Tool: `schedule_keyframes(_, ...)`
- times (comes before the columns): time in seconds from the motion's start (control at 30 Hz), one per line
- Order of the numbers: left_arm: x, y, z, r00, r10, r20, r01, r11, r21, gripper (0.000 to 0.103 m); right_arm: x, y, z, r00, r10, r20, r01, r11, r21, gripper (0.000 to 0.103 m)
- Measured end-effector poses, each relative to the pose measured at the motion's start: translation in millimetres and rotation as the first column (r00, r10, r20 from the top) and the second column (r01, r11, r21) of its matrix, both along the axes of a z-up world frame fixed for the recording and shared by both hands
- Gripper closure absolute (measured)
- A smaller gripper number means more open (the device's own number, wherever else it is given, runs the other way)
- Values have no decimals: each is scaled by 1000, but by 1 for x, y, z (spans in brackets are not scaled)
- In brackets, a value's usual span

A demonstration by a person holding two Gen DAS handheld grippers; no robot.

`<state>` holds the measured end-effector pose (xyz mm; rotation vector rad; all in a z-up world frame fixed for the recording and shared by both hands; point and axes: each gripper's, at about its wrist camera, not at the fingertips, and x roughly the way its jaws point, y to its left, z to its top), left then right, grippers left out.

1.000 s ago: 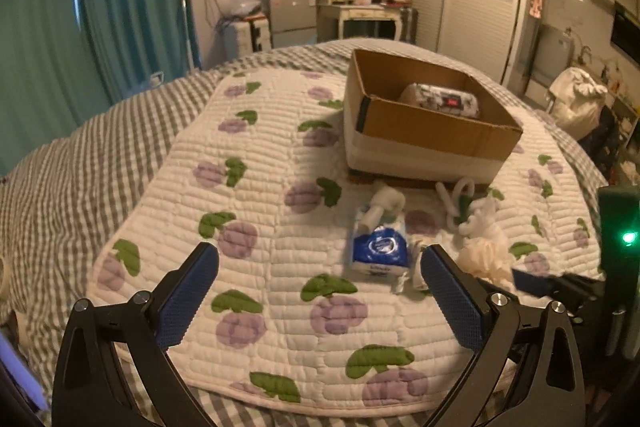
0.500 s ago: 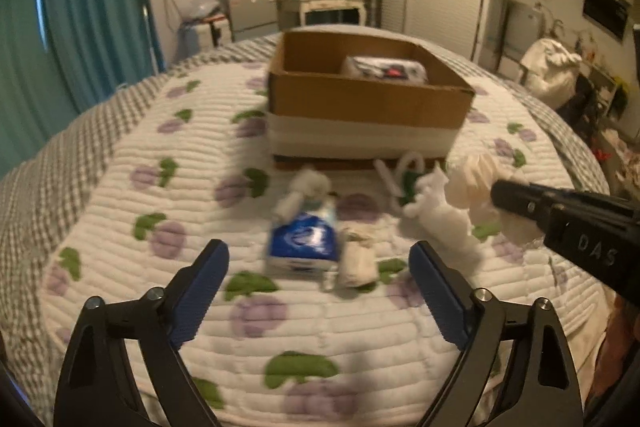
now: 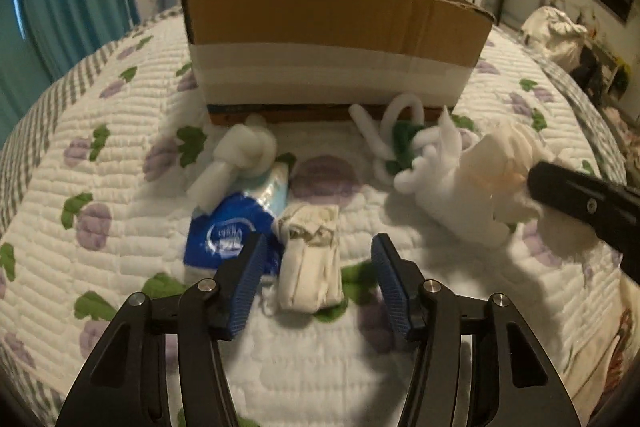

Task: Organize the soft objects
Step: 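Grasp the white cloth bundle with the left gripper while the right grasps white cloth, then place both white cloth items into the cardboard box and release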

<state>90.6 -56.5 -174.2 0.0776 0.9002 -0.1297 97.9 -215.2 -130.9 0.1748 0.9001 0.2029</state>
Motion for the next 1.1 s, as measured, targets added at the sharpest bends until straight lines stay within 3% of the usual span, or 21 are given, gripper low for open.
schedule_keyframes(0.1, 1, -7, -2, 999, -32, 5, 32, 999, 39, 50, 2, -1, -3, 1000, 0, -8, 0, 1000, 19, 89)
schedule_keyframes(0.17, 0, -5, -1, 1000, -30, 6, 30, 999, 28, 74, 2, -1, -2, 1000, -1, -8, 1, 999, 32, 89)
schedule_keyframes(0.2, 0, -1, 0, 1000, -16, -3, 16, 1000, 11, 75, 2, -1, -1, 1000, 1, -6, 0, 999, 35, 89)
schedule_keyframes(0.33, -7, 11, 10, 1000, 14, -12, -15, 997, -76, 76, -1, 0, 8, 1000, -3, 8, 3, 998, 60, 89)
schedule_keyframes(0.43, -15, 13, 25, 1000, 18, 4, -18, 995, -100, 76, -5, 3, 22, 999, 0, 33, -2, 996, 84, 89)
schedule_keyframes(0.8, -22, 28, 128, 983, 39, 178, -25, 996, -82, 76, -4, 3, 103, 987, -6, 163, -21, 986, 164, 89)
schedule_keyframes(0.93, -6, 34, 159, 970, 39, 240, -20, 996, -82, 76, 10, 7, 147, 973, 14, 231, -47, 989, 138, 89)
schedule_keyframes(1.1, 27, 39, 183, 956, 28, 291, -7, 997, -75, 76, 42, 20, 177, 959, 59, 277, -86, 993, 85, 89)
